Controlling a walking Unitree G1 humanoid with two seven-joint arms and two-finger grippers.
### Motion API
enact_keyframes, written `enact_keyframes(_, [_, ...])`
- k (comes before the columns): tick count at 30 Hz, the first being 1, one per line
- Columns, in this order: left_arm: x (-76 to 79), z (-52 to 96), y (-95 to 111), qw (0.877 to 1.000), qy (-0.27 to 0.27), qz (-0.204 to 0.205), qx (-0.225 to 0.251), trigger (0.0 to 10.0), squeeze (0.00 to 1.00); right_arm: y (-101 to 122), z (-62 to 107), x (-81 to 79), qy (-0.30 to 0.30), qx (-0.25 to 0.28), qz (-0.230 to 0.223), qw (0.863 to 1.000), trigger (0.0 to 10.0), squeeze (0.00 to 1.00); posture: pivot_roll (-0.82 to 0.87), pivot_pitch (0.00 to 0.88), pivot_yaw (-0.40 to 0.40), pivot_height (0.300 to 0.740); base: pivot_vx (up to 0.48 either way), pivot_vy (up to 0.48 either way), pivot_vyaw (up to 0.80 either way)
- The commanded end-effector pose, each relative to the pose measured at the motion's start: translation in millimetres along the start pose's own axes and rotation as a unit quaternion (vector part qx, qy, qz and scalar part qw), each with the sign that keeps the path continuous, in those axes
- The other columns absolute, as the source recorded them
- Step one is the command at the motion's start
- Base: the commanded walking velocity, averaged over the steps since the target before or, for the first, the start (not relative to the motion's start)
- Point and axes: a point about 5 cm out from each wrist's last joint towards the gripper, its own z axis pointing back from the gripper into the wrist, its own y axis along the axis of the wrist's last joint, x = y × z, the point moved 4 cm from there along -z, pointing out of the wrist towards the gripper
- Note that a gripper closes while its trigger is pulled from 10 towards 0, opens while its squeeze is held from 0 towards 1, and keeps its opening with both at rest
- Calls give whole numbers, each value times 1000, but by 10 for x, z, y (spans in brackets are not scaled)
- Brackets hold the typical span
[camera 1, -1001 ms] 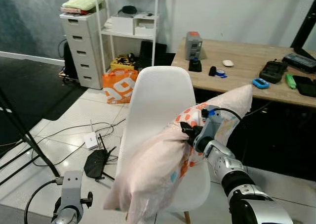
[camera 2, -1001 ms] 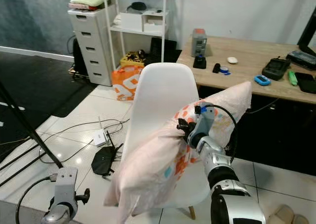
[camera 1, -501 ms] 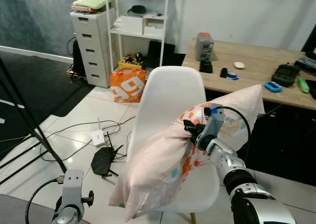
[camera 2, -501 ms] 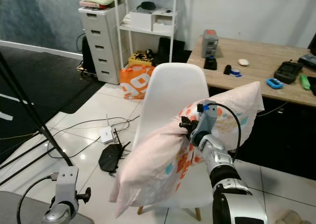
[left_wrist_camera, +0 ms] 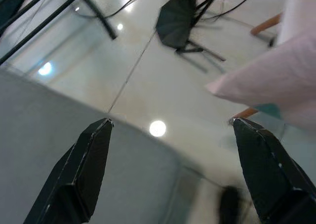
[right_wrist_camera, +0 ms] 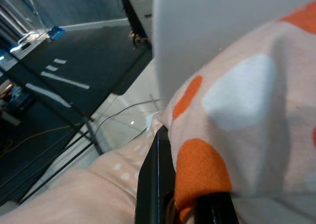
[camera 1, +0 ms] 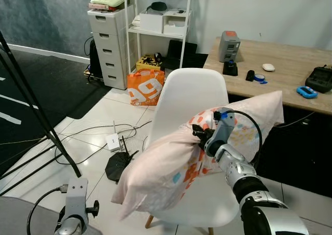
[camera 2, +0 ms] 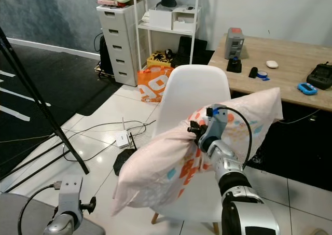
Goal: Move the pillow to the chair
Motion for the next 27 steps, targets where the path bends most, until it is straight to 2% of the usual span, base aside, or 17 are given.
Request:
enact_keyframes(1, [-24, 16, -54, 1000, 3, 1, -8, 10000, 0, 194, -42, -69, 9, 37, 9, 999, 10000, 0, -128, 53, -39, 740, 0, 0, 0])
enact_keyframes(13, [53, 20, -62, 1000, -18, -3, -7, 10000, 0, 199, -45, -56, 4, 35, 14, 999, 10000, 0, -130, 41, -44, 740, 0, 0, 0])
enact_keyframes(16, [92, 24, -80, 999, -28, -15, -12, 10000, 0, 199, -48, -61, 5, 35, 14, 999, 10000, 0, -130, 40, -45, 740, 0, -480, 0])
enact_keyframes(19, [67, 23, -85, 1000, -18, -10, -14, 10000, 0, 198, -49, -62, 5, 35, 15, 999, 10000, 0, -130, 39, -45, 740, 0, -440, 0])
enact_keyframes(21, [50, 22, -79, 1000, -13, 1, -12, 10000, 0, 195, -49, -58, 3, 33, 16, 999, 10000, 0, -129, 38, -46, 740, 0, 0, 0])
enact_keyframes(27, [43, 23, -78, 1000, -11, -1, -11, 10000, 0, 194, -48, -53, 1, 33, 16, 999, 10000, 0, -129, 37, -45, 740, 0, 0, 0])
